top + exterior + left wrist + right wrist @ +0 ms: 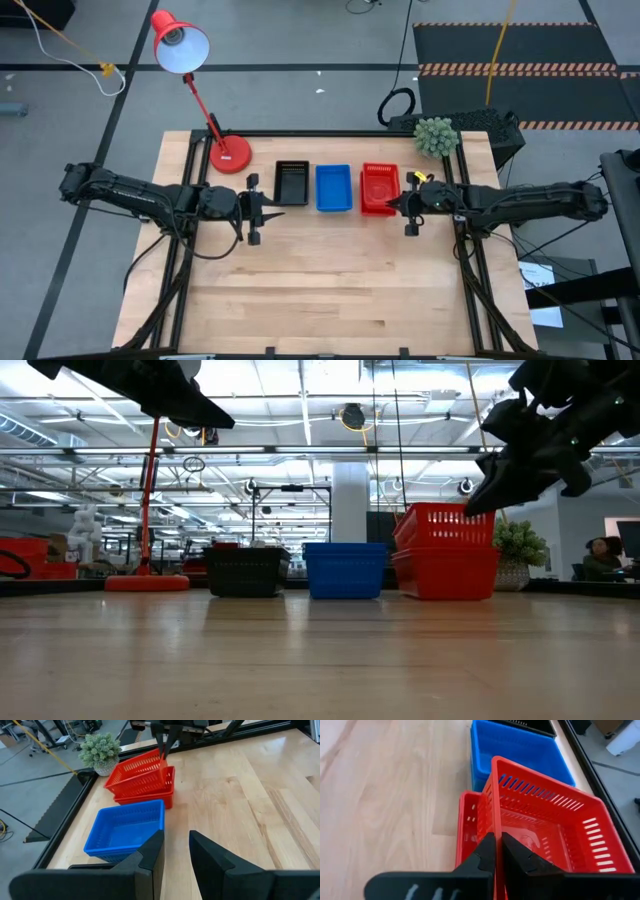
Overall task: Stack baskets by color
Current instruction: Stack the red bin on the stacked red bins
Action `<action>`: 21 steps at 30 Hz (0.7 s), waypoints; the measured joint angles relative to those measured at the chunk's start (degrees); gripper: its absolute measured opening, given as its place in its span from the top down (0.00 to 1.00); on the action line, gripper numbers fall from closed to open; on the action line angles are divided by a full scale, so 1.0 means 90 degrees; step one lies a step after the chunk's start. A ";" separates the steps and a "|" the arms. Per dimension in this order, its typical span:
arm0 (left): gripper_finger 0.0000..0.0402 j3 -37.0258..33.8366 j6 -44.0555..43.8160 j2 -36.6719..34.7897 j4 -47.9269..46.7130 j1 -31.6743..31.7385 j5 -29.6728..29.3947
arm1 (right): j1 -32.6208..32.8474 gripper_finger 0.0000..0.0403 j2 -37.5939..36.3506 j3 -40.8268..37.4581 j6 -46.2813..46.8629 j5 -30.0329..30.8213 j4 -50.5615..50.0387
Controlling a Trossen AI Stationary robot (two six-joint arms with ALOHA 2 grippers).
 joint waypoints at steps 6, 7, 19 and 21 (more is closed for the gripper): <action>0.77 0.0002 -0.0002 0.0000 0.0004 0.0000 -0.0002 | -0.0214 0.98 0.0107 -0.0307 -0.0338 -0.0009 0.0640; 0.77 0.0002 -0.0002 0.0000 0.0000 0.0000 0.0000 | -0.0252 0.98 0.0119 -0.0326 -0.0360 -0.0007 0.0657; 0.77 0.0002 0.0002 0.0000 0.0010 0.0000 -0.0002 | -0.0542 0.98 0.0127 -0.0393 -0.0630 -0.0180 0.0655; 0.77 0.0002 0.0002 0.0000 0.0010 0.0000 -0.0002 | -0.0542 0.98 0.0139 -0.0393 -0.0630 -0.0180 0.0656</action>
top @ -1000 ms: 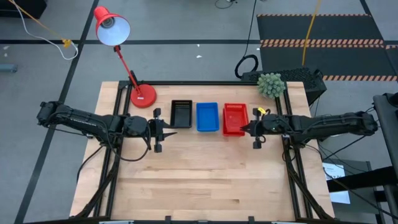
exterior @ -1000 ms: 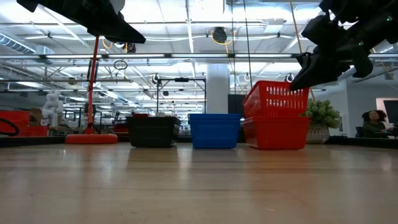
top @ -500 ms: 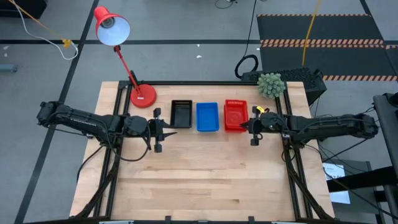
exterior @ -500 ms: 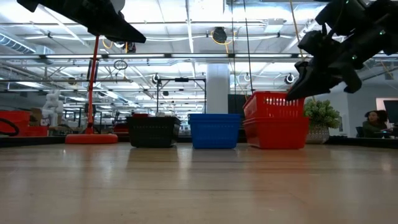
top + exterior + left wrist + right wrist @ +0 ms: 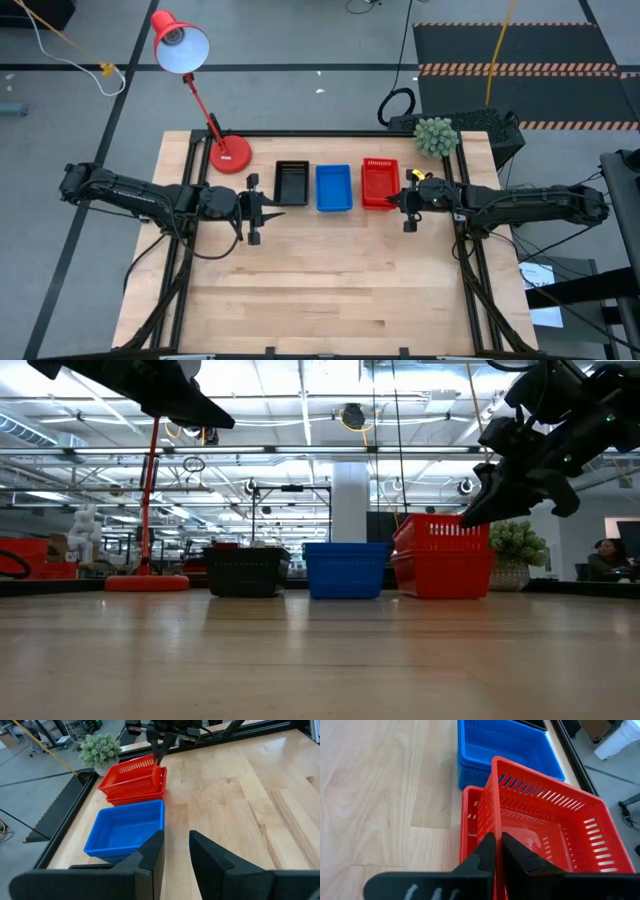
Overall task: Stack baskets by color
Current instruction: Stack the red bin on the stacked red bins
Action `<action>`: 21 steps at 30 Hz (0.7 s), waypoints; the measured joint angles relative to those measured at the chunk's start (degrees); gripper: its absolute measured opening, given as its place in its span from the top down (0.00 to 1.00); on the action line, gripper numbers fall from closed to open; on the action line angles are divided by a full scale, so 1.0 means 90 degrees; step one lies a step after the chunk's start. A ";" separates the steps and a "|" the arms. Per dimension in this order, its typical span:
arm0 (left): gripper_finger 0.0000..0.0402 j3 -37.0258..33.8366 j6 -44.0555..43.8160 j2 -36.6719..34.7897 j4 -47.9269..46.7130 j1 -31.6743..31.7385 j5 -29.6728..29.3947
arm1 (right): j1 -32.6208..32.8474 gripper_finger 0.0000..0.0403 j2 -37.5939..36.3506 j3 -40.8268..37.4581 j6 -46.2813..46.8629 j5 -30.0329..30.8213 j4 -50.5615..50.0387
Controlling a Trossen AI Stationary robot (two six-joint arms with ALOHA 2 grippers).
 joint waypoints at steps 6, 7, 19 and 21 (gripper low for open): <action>0.77 0.0000 0.0000 0.0000 0.0005 0.0000 0.0001 | 0.0000 0.97 0.0346 0.0000 -0.0046 -0.0161 0.0263; 0.77 0.0000 0.0000 0.0000 0.0005 0.0000 0.0000 | 0.0000 0.97 0.0439 0.0000 -0.0049 -0.0164 0.0349; 0.77 0.0000 -0.0008 0.0000 -0.0002 0.0000 0.0002 | 0.0000 0.85 0.0865 0.0000 -0.0063 -0.0112 0.0570; 0.77 0.0000 -0.0010 0.0000 -0.0003 0.0000 0.0002 | 0.0000 0.81 0.0843 0.0000 -0.0059 -0.0107 0.0563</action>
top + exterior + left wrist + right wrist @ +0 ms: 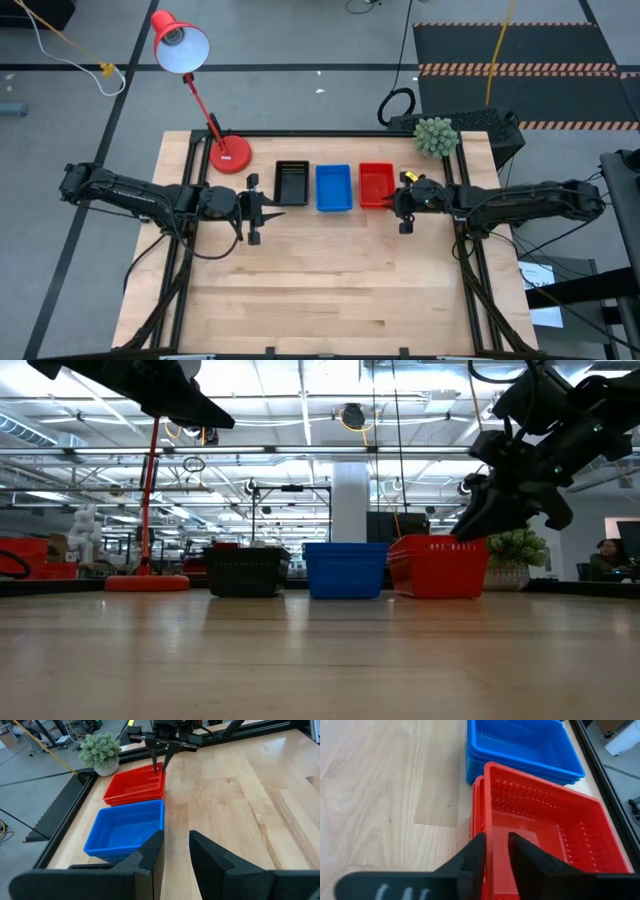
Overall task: Stack baskets by color
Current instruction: Stack the red bin on the stacked red bins, then return to Home Position
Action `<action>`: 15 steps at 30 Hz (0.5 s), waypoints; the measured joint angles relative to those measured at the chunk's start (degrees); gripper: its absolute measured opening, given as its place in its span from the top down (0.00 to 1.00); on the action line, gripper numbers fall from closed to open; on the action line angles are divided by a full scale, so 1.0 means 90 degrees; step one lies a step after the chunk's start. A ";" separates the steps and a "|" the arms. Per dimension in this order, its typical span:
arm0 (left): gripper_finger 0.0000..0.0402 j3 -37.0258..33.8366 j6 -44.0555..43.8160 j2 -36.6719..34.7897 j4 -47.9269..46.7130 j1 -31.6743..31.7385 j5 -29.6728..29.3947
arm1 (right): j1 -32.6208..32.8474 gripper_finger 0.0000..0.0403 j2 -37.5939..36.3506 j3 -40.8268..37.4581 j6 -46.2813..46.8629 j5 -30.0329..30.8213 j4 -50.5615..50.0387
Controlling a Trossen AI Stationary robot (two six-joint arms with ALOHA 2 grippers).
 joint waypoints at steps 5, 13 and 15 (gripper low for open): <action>0.77 0.0000 -0.0007 0.0000 -0.0005 0.0000 0.0000 | 0.0007 0.71 -0.0179 0.0000 0.0229 -0.0031 -0.0048; 0.77 0.0000 -0.0010 0.0000 -0.0007 0.0000 0.0000 | 0.0007 0.64 -0.0468 0.0000 0.0475 -0.0056 -0.0184; 0.77 0.0000 -0.0010 0.0000 -0.0007 0.0000 0.0000 | 0.0007 0.63 -0.0562 0.0000 0.0645 -0.0054 -0.0187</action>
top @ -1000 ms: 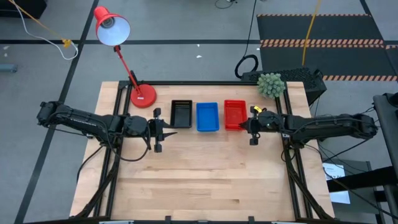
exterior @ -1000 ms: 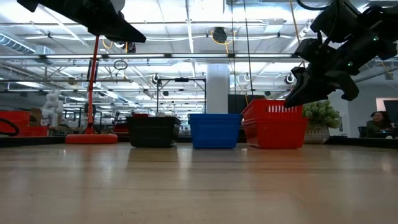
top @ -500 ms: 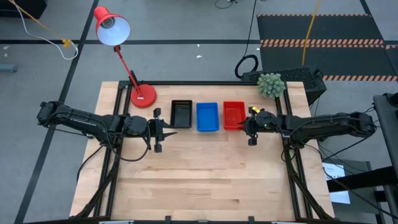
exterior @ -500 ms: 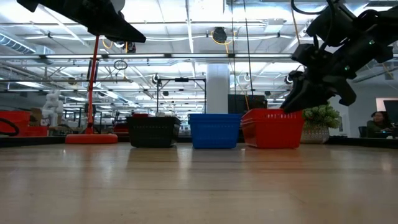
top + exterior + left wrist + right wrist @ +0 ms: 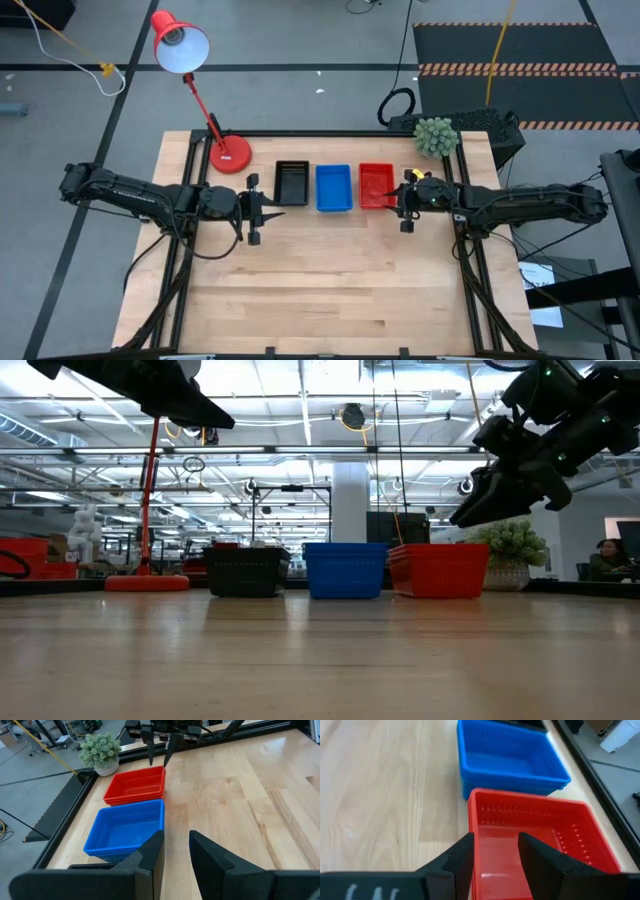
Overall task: Stack baskets by color
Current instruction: Return to Home Position
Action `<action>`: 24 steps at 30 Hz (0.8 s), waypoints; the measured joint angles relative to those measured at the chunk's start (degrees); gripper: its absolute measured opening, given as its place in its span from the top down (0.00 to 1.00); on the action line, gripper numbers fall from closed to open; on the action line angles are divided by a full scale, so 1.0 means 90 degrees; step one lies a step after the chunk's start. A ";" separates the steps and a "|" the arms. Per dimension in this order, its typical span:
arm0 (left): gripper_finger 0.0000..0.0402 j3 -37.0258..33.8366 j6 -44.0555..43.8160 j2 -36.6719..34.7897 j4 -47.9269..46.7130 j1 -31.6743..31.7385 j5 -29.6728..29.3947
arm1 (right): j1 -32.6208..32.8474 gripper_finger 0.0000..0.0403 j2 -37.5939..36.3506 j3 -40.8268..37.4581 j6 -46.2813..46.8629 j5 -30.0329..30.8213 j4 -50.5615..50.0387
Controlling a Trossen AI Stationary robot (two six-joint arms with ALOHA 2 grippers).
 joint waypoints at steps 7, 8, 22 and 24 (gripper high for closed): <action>0.77 0.0000 0.0038 0.0000 0.0045 0.0083 -0.0103 | 0.0000 0.68 -0.0371 0.0000 0.0213 -0.0692 0.0726; 0.77 0.0000 0.0041 0.0000 0.0059 0.0125 -0.0118 | 0.0000 0.71 -0.0405 0.0002 0.0235 -0.0824 0.0916; 0.77 -0.0117 -0.0119 0.0000 0.0194 0.0547 -0.0075 | 0.0002 0.99 -0.1168 0.0005 -0.0090 -0.0976 0.0909; 0.77 -0.0326 -0.0093 -0.0002 0.0577 0.0586 -0.0045 | 0.0003 1.00 -0.1185 0.0005 -0.0132 -0.0982 0.0904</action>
